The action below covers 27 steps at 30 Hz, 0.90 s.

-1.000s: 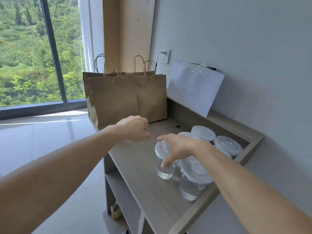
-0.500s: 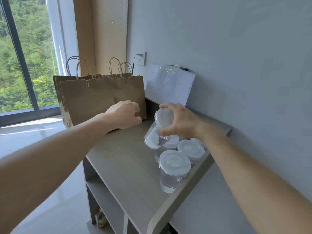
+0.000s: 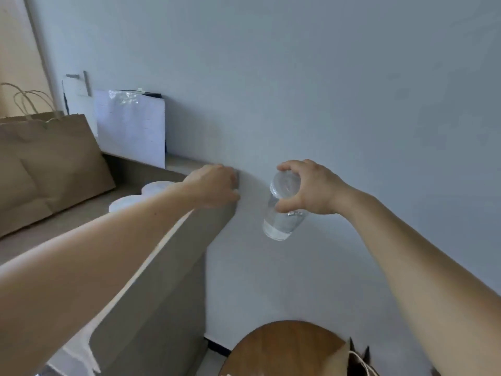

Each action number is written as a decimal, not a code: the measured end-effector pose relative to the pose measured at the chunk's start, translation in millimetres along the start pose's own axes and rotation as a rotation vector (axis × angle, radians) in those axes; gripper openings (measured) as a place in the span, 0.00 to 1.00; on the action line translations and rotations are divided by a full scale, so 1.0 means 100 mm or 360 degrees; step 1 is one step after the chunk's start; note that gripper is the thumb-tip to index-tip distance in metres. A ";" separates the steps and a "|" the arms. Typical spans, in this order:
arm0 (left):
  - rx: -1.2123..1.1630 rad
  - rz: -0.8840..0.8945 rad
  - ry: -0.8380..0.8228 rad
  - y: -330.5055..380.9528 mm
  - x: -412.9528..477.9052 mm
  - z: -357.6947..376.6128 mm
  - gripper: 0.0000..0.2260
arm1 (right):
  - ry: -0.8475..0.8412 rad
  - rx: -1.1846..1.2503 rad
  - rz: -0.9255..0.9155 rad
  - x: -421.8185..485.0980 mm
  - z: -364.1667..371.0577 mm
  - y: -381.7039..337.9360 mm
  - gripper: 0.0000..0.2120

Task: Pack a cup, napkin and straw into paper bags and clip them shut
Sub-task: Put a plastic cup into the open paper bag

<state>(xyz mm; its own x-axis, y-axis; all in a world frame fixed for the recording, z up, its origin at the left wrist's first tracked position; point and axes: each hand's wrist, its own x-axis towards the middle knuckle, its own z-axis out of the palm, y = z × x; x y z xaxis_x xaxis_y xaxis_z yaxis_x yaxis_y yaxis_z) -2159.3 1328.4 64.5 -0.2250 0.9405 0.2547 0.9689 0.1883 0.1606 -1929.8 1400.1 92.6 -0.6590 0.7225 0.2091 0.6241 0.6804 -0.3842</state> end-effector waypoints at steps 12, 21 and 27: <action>-0.0172 0.0273 -0.0756 2.10 -0.24 2.04 0.23 | -0.0290 0.0025 0.0644 -1.38 0.48 2.32 0.49; -0.0094 0.0183 -0.1155 2.34 -0.77 2.93 0.26 | -0.0382 0.0141 0.0708 -1.63 1.09 2.90 0.49; -0.0297 0.0155 -0.1501 2.22 -0.97 3.27 0.37 | -0.0403 0.0161 0.0706 -1.62 1.38 2.99 0.48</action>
<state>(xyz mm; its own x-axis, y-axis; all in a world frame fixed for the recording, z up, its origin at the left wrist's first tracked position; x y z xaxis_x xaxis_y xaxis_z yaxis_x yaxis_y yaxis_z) -1888.8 1371.3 -236.8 0.1097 0.8054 -0.5826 0.9286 0.1260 0.3490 -1694.2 1469.7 -180.5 -0.4289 0.8779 -0.2128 0.8309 0.2910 -0.4742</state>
